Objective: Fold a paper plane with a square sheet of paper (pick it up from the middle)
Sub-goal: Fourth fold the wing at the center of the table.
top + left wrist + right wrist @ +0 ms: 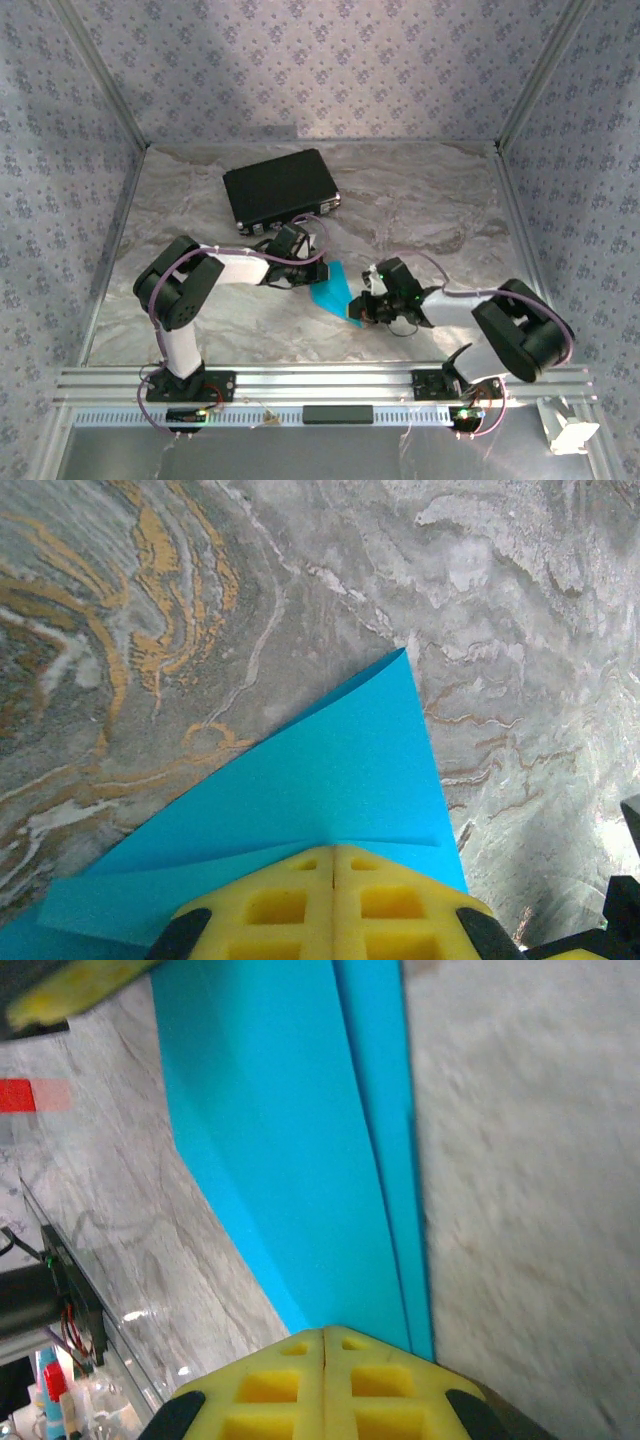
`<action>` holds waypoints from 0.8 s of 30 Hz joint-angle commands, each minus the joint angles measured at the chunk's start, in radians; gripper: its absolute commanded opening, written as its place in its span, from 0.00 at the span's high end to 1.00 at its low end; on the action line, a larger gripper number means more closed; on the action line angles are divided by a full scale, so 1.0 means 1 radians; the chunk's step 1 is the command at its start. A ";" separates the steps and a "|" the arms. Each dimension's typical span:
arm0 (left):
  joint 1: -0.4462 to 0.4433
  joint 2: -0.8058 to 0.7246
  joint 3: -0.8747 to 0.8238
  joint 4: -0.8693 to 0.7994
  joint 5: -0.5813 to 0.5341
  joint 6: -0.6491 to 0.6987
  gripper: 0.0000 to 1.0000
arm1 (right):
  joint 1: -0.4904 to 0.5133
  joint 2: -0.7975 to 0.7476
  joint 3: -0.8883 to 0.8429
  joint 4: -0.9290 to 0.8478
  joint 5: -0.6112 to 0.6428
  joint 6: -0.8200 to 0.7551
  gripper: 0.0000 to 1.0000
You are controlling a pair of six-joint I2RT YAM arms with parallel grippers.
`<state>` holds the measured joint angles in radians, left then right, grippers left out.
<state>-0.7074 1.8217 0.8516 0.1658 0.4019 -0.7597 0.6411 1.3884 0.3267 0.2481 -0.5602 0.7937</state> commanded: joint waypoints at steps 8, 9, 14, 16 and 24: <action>0.027 0.047 -0.030 -0.037 -0.072 -0.003 1.00 | 0.030 -0.204 -0.162 -0.297 0.091 0.083 1.00; 0.029 0.046 -0.032 -0.033 -0.072 -0.007 1.00 | 0.030 -0.227 -0.172 -0.315 0.098 0.083 1.00; 0.031 0.049 -0.029 -0.033 -0.066 -0.006 1.00 | 0.014 -0.353 -0.171 -0.396 0.099 0.077 1.00; 0.030 0.047 -0.028 -0.032 -0.063 -0.007 1.00 | 0.008 -0.404 -0.141 -0.433 0.097 0.071 1.00; 0.031 0.028 -0.039 -0.015 -0.048 -0.035 1.00 | -0.029 -0.403 -0.009 -0.425 0.069 0.068 0.88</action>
<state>-0.6868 1.8290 0.8467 0.1989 0.4038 -0.7834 0.6224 0.9588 0.2588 -0.1558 -0.4854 0.8597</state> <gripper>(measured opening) 0.044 0.102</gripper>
